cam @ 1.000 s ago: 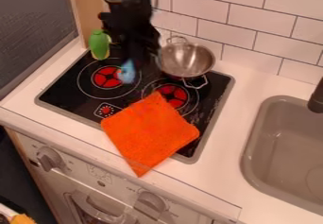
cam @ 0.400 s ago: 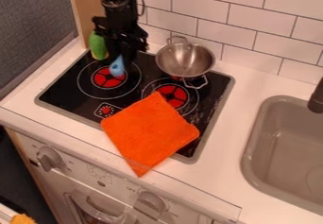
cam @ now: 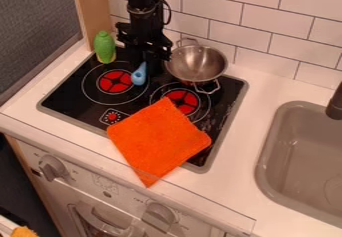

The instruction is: Put the blue spoon in between the green bottle and the silver pot

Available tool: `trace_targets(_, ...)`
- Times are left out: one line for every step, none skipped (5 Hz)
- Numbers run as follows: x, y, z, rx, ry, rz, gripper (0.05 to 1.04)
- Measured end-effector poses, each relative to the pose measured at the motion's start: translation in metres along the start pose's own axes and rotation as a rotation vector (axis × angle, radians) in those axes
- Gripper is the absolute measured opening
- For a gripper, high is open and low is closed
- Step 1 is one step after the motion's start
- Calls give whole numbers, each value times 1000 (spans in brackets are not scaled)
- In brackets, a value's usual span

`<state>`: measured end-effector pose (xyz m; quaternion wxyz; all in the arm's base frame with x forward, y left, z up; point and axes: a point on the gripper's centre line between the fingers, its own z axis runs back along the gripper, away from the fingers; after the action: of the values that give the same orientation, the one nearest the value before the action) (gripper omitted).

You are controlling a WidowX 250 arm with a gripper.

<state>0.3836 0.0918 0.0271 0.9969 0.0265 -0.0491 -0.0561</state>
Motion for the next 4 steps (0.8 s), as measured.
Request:
trace_targets(-2,1,1,-6,11,0,964)
trace_targets(-4,3,20,1,-16,1,1009)
trace_targets(-10,0,37,3,-39,5,1004)
trace_targets(-13,-2,36,-8,-29,2,1001)
